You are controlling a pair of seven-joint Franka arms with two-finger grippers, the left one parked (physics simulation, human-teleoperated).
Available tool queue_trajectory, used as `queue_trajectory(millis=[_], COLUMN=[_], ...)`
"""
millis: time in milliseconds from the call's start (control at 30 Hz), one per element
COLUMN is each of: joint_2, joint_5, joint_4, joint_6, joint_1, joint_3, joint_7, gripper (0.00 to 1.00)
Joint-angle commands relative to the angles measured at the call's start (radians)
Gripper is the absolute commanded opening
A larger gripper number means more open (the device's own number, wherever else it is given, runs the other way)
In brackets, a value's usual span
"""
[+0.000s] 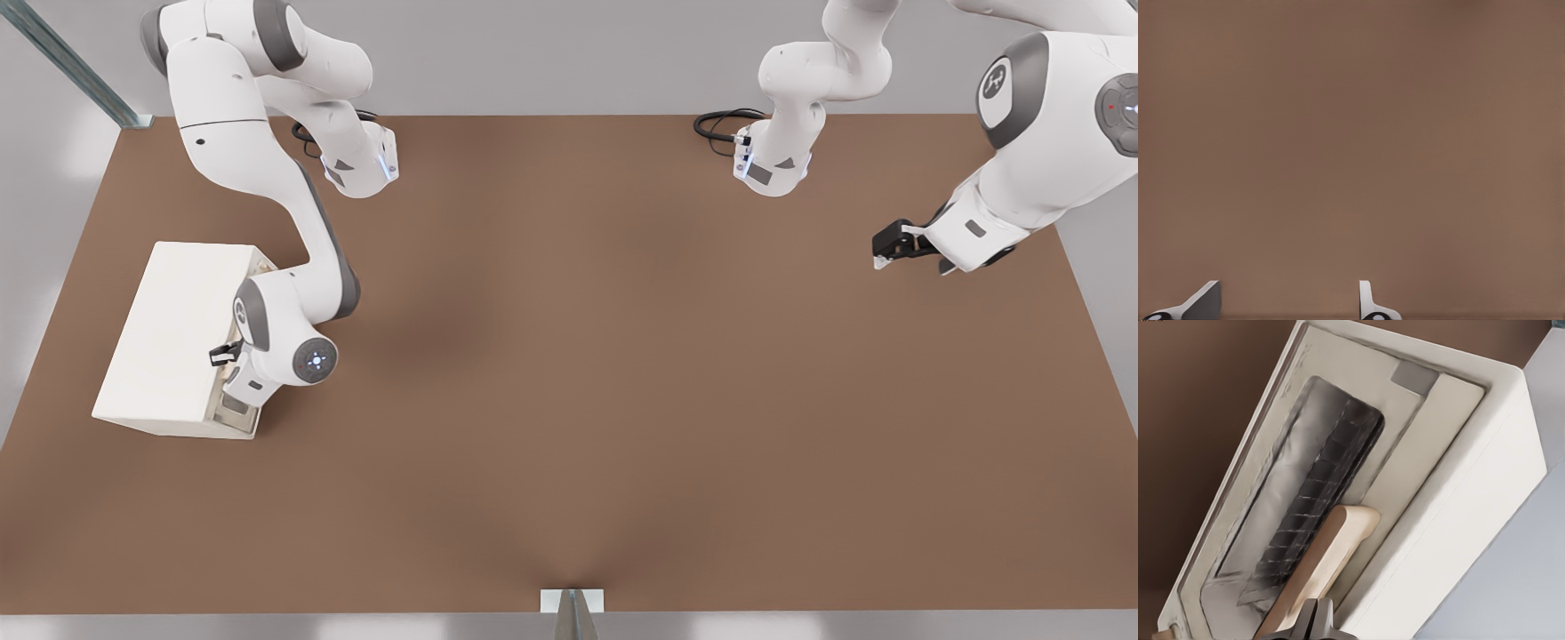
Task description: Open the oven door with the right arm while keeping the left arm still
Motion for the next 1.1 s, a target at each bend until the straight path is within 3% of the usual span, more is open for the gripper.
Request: queue_trajectory(millis=[0,400,467,500,533,600,667,867,1067], joint_2=[-0.001,0.005,0.033,0.079,0.082,0.059,-0.110,-0.249,-0.262], joint_5=[0.000,0.038,0.146,0.302,0.432,0.643,0.736,0.796,0.816], joint_4=[0.001,0.060,0.191,0.381,0.453,0.567,0.475,0.366,0.355], joint_6=[0.014,-0.034,-0.106,-0.242,-0.254,-0.262,-0.241,-0.221,-0.224], joint_1=[-0.002,0.061,0.080,0.066,0.040,-0.070,-0.130,-0.164,-0.172], joint_3=[0.000,0.011,0.011,0.008,0.000,0.000,-0.003,-0.005,-0.005], joint_7=[0.025,0.041,-0.024,-0.071,-0.079,-0.079,-0.085,-0.107,-0.107], gripper=[0.21,0.21,0.21,0.53,1.00,1.00,1.00,1.00,1.00])
